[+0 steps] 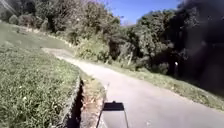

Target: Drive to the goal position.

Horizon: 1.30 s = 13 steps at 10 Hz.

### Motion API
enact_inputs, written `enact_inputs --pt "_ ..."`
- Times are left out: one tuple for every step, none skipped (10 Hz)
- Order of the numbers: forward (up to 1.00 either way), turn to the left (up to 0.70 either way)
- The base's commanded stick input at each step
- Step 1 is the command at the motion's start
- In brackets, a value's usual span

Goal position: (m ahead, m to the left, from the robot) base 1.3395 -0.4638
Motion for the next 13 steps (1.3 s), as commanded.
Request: enact_inputs --pt "0.0 0.0" --pt "0.0 0.0" --pt "0.0 0.0" --pt "0.0 0.0" --pt "0.16 0.0" --pt "0.45 0.0" --pt "0.45 0.0" --pt "0.45 0.0" --pt "0.45 0.0" --pt "0.45 -0.27" --pt "0.45 -0.27" --pt "0.45 -0.27" --pt "0.45 -0.27"
